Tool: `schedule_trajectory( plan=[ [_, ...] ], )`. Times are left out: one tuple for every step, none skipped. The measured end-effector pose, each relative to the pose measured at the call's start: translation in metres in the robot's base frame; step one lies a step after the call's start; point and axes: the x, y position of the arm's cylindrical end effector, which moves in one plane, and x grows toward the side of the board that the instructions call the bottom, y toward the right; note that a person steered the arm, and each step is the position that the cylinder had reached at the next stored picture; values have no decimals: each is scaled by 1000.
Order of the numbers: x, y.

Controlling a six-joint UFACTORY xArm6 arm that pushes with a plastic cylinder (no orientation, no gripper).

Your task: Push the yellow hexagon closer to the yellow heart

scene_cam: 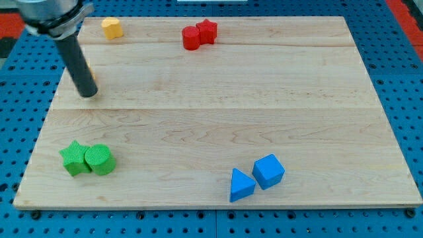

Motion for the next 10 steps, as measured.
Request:
schedule_trajectory(
  plan=[
    [-26,-16],
    [-77,0],
    [-101,2],
    [-87,-1],
    [-114,-35],
    [-129,-14],
    [-120,-11],
    [-105,16],
    [-120,20],
    [-130,22]
  ],
)
